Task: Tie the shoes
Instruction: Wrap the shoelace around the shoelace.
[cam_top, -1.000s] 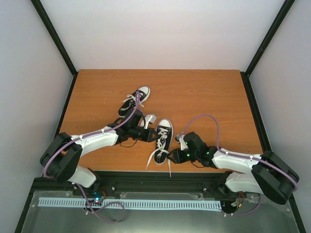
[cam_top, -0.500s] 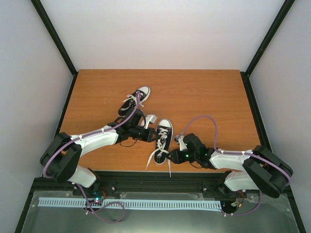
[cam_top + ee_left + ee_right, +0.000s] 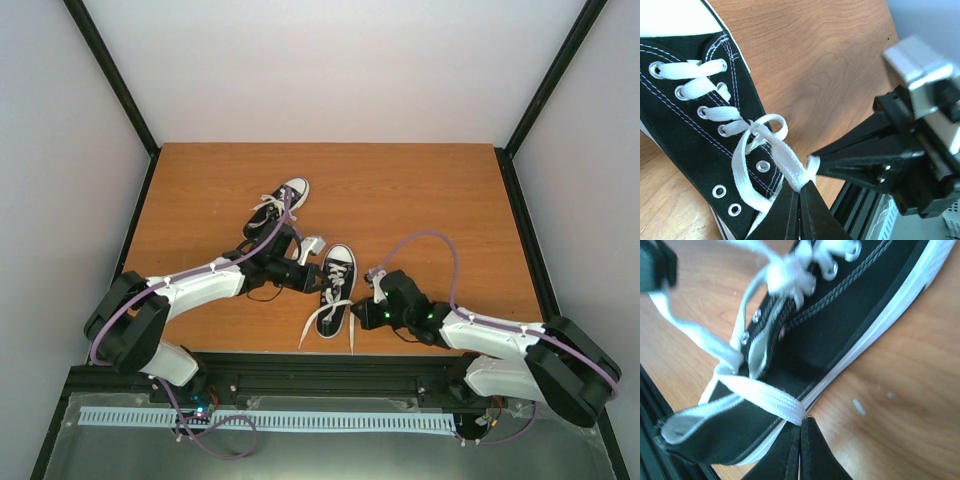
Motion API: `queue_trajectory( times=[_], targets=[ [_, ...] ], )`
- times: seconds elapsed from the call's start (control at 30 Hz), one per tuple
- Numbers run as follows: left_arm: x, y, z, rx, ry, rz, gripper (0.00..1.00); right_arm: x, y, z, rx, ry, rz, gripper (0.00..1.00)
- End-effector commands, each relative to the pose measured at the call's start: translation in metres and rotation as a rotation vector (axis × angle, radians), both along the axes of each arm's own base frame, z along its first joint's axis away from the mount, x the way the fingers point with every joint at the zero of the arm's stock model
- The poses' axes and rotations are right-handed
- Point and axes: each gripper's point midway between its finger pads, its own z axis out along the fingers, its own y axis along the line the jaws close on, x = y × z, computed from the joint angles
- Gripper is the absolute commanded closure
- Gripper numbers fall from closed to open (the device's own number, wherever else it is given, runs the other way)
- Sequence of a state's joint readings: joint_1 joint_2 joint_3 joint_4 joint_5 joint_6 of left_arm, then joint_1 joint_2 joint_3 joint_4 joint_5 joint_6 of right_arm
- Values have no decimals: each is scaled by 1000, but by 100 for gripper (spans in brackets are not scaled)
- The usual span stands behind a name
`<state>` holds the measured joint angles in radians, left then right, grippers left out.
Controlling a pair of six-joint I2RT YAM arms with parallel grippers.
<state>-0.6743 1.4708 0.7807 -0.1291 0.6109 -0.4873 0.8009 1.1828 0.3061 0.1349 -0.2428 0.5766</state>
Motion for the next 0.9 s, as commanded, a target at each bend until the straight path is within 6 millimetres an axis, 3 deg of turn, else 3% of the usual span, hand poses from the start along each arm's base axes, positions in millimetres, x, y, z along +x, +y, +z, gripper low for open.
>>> queue_trajectory(
  times=[0.0,0.17,0.4,0.87],
  targets=[
    [1,-6,20,-41,-59,-50,99,23,-20,18,-117,-57,-102,97],
    [-12,-16,21,-42,-62,-107,99,37,-27,28,-142,-33,-159,97],
    [-32,-26,6,21,-67,-145,99,48,-20,56,-98,-63,-177,97],
    [-44,-29,-32,124,6,-188,99,47,7,71,-28,-59,-61,97]
  ],
)
